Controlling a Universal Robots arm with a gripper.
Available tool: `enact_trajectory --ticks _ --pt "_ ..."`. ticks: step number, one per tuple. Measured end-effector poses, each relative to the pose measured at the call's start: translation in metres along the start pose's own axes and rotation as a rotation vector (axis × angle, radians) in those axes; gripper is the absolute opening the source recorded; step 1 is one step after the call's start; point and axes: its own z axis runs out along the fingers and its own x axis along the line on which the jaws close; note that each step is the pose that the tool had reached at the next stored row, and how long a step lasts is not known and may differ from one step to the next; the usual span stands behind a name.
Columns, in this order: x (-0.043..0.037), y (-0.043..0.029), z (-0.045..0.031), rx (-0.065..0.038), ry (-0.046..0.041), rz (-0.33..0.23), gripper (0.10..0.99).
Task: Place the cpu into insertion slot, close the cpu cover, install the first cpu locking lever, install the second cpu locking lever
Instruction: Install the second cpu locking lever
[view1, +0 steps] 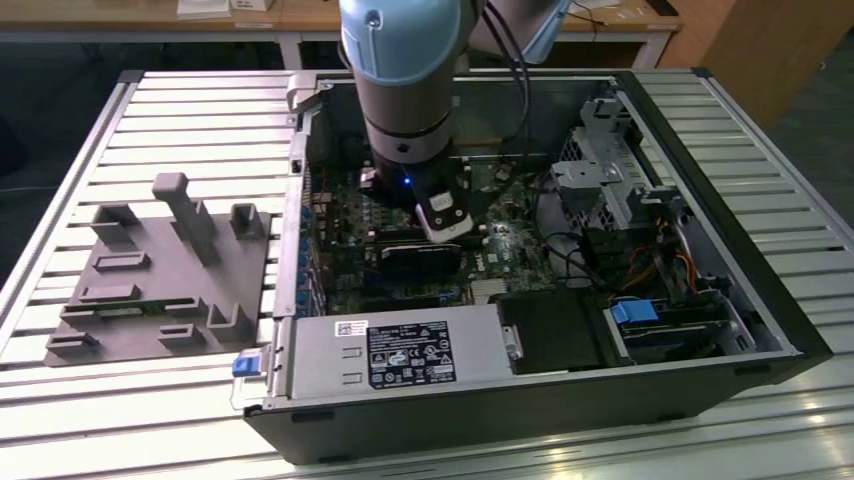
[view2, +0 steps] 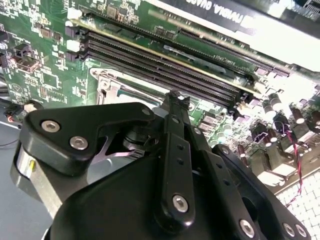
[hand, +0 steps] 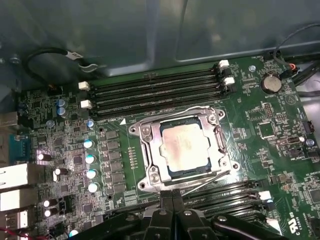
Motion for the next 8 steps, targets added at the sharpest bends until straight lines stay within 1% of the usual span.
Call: enact_trajectory --ticks 2,5,8 --pt "0.0002 -0.0014 0.0006 -0.004 0.0008 0.0 0.102" --pt "0.0017 -0.0028 0.0027 -0.012 0.0024 0.001 0.102" --pt "0.0037 -0.004 0.005 -0.022 0.0045 0.002 0.102"
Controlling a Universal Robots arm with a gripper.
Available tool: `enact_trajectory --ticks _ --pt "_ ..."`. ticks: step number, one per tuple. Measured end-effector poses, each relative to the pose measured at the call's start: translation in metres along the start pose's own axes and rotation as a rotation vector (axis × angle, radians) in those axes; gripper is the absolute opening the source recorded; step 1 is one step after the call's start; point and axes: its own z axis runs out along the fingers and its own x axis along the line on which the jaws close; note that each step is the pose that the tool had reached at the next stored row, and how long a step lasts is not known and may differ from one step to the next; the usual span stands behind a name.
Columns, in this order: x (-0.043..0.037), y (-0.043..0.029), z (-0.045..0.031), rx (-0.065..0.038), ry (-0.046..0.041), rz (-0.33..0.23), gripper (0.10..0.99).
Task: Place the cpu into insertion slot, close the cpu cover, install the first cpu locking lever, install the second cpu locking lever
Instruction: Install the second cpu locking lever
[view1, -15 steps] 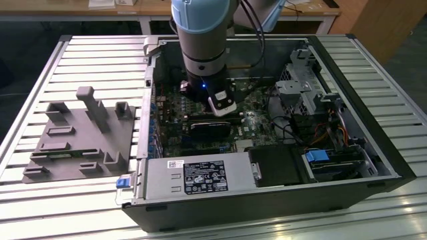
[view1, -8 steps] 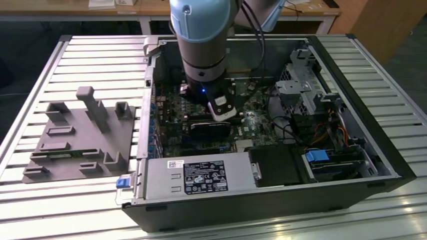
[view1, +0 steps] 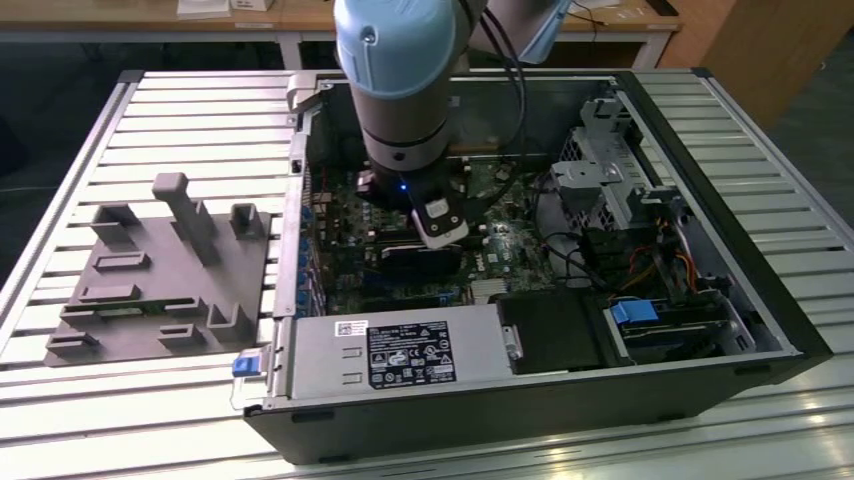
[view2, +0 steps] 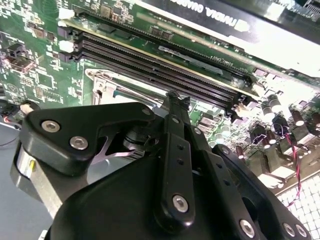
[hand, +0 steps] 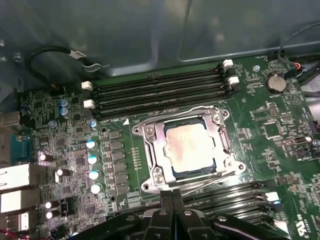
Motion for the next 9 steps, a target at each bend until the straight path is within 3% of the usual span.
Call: enact_trajectory --ticks 5,9 --pt "0.0035 -0.0022 0.0043 -0.014 0.0028 0.002 0.102" --pt "0.0055 -0.0035 0.0063 -0.018 0.0035 0.002 0.102"
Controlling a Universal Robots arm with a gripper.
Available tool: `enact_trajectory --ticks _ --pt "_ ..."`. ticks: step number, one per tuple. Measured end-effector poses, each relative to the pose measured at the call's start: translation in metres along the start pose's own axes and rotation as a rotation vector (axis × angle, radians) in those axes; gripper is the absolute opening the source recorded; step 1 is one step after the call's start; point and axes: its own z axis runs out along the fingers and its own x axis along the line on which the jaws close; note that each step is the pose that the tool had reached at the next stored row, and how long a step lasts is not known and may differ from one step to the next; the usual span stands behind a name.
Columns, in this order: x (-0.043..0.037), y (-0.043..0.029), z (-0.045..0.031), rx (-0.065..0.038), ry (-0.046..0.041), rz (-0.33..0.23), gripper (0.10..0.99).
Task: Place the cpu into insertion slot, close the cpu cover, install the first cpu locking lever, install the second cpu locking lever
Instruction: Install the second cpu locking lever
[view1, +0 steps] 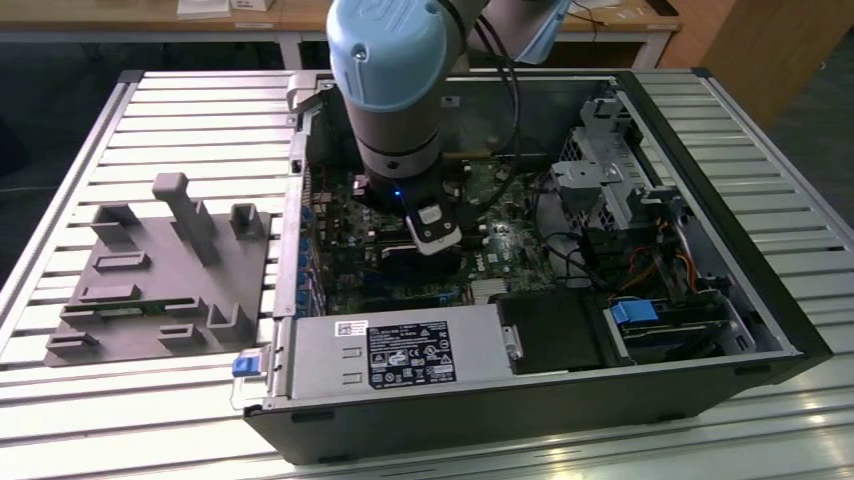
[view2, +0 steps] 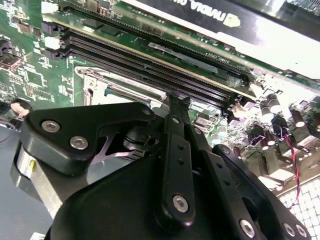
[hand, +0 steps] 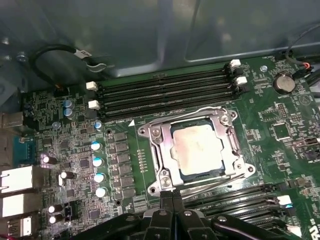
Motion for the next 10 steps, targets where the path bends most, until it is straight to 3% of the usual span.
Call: enact_trajectory --ticks 4,10 --pt "0.0022 -0.0015 0.0017 -0.003 0.0006 0.0 0.102" --pt "0.0062 -0.0038 0.0059 -0.023 0.0045 0.002 0.102"
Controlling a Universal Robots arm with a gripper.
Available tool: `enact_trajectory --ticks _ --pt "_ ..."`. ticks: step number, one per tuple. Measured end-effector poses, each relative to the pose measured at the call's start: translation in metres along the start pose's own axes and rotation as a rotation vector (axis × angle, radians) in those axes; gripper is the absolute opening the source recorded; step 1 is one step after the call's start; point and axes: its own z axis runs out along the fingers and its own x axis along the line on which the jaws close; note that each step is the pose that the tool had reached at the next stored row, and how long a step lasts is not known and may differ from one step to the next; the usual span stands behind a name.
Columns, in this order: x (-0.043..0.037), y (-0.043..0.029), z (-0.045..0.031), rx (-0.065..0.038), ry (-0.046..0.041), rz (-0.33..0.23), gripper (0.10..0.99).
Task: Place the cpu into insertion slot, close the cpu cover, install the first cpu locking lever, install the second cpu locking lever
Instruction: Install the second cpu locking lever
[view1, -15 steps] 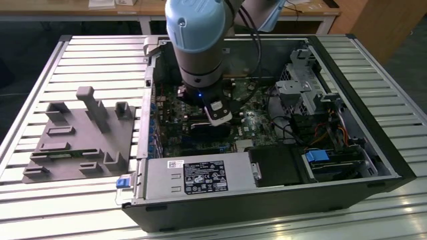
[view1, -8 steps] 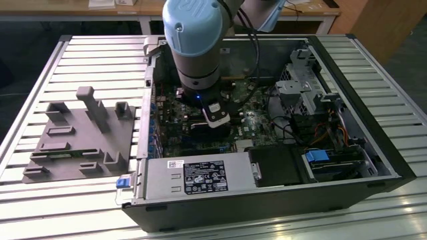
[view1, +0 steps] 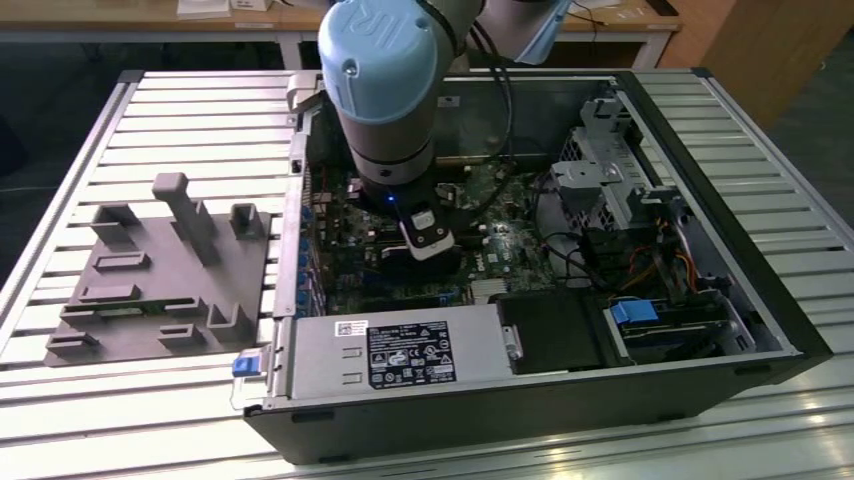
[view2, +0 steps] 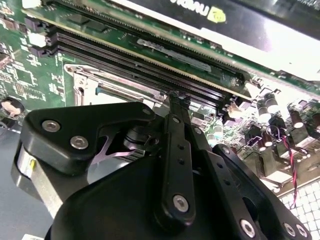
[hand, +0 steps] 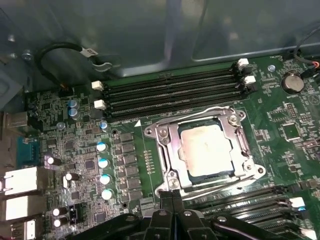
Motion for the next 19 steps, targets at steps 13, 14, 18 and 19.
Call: enact_trajectory --ticks 13,14,18,19 --pt "0.0039 -0.0026 0.0063 -0.023 0.0046 0.003 0.102" --pt "0.0041 -0.0025 0.0068 -0.024 0.0046 0.003 0.102" --pt "0.005 -0.0023 0.0086 -0.023 0.0047 0.002 0.102" --pt "0.0051 -0.0021 0.0087 -0.023 0.0046 0.002 0.102"
